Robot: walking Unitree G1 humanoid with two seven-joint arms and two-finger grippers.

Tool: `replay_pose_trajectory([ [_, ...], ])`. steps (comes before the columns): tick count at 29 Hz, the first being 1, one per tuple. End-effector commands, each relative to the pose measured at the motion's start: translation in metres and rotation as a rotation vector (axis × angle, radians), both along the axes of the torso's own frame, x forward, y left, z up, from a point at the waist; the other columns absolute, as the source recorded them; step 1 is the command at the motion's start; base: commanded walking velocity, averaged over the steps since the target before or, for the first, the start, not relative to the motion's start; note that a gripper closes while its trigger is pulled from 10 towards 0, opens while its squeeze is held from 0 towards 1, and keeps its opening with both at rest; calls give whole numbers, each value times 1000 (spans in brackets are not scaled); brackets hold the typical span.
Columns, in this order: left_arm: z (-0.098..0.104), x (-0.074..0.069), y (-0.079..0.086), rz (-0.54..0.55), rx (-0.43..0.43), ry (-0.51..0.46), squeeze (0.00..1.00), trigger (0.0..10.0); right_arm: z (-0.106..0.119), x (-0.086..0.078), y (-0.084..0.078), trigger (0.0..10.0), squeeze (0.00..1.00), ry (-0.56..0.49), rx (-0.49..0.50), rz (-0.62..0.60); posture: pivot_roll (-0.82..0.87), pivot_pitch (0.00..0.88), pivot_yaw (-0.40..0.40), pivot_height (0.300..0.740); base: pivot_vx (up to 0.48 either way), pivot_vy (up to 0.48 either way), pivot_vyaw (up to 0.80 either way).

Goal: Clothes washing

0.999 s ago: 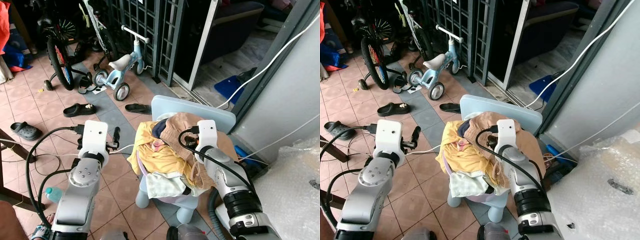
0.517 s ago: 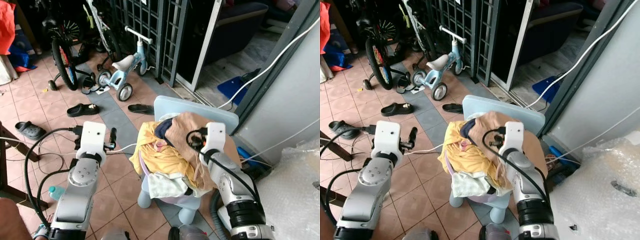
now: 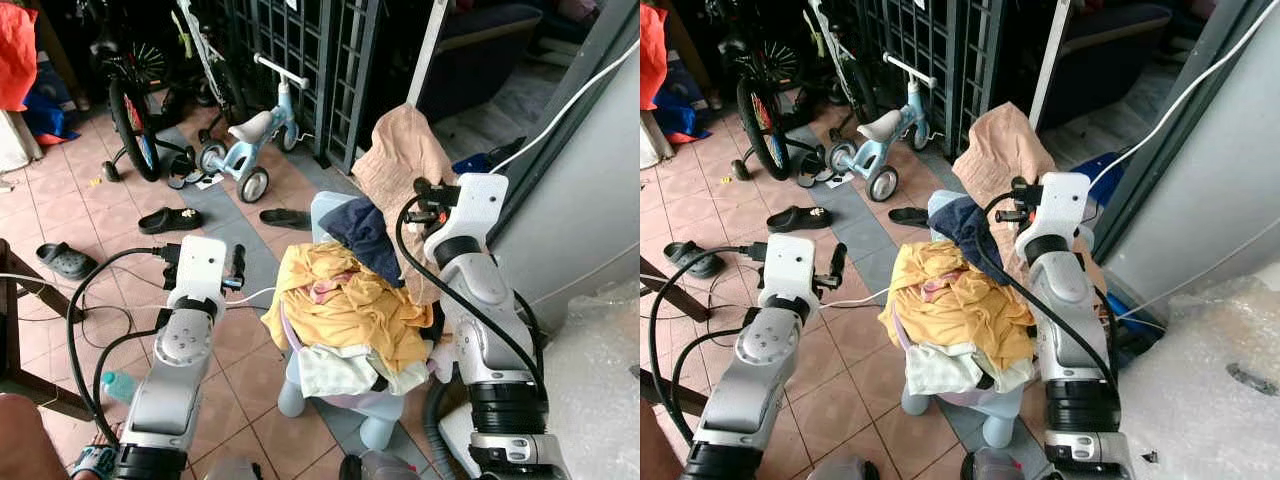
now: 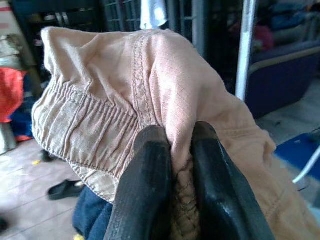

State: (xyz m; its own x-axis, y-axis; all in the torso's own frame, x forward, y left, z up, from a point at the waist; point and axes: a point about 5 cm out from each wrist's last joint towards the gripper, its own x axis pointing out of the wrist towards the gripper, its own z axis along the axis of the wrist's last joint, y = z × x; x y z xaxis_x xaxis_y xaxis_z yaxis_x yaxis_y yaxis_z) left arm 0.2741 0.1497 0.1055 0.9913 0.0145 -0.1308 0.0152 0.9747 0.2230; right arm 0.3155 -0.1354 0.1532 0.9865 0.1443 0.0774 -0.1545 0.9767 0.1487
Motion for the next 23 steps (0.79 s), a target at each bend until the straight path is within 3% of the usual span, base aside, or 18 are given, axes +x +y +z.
replay_pose_trajectory([
  [1, 2, 3, -2, -5, -10, -8, 0, 10000, 2, -7, 11, 0, 0, -1, 21, 103, -13, 0, -16, 740, 0, 0, 0],
  [3, 2, 4, -1, 0, -12, -9, 0, 10000, -11, -16, 22, 0, 0, 64, 2, 217, -17, 0, -12, 740, 0, 0, 0],
  [4, 2, 5, 0, 3, -16, -8, 0, 10000, -24, -24, 28, 0, 0, 123, -68, 296, -18, 0, -10, 740, 0, 0, 0],
  [5, 2, 5, -1, 2, -18, -6, 0, 10000, -33, -27, 28, 0, 0, 157, -140, 310, -21, 0, -8, 740, 0, 0, 0],
  [6, 2, 5, -1, 2, -18, -6, 0, 10000, -33, -27, 28, 0, 0, 157, -140, 310, -21, 0, -8, 740, 0, 0, 0],
  [7, 1, 5, -2, -5, -23, -3, 0, 10000, -52, -30, 23, 5725, 0, 244, -248, 287, -23, 0, -7, 740, 0, 0, 0],
  [8, 1, 6, -3, -8, -24, -2, 0, 10000, -57, -30, 21, 5725, 0, 270, -269, 275, -23, 0, -7, 740, 0, 0, 0],
  [9, 1, 5, -4, -14, -26, -3, 0, 10000, -60, -29, 17, 10000, 0, 296, -258, 239, -20, 0, -6, 740, 0, 0, 0],
  [10, 1, 5, -5, -18, -27, -5, 0, 10000, -62, -28, 13, 10000, 0, 317, -251, 207, -20, 0, -6, 740, 0, 0, 0],
  [11, 2, 5, -6, -21, -28, -5, 0, 10000, -63, -27, 8, 10000, 1000, 335, -228, 167, -20, 0, -5, 740, 0, 0, 0],
  [19, 0, 3, -5, -20, -27, 1, 0, 10000, -58, -24, 1, 10000, 1000, 319, -227, 129, -18, 0, -6, 740, 0, 0, 0],
  [20, 0, 3, -4, -18, -26, 2, 0, 10000, -57, -24, 0, 0, 1000, 313, -231, 124, -19, 0, -8, 740, 0, 0, 0],
  [21, 0, 3, -3, -15, -26, 3, 0, 10000, -57, -24, -1, 0, 1000, 310, -230, 121, -20, 0, -8, 740, 0, 0, 0],
  [22, -1, 3, -3, -13, -26, 4, 0, 10000, -57, -24, -2, 0, 933, 310, -230, 116, -21, 0, -8, 740, 0, 0, 0],
  [23, -1, 2, -3, -11, -24, 6, 0, 10000, -57, -25, -4, 0, 0, 315, -234, 101, -22, 0, -7, 740, 0, 0, 0],
])
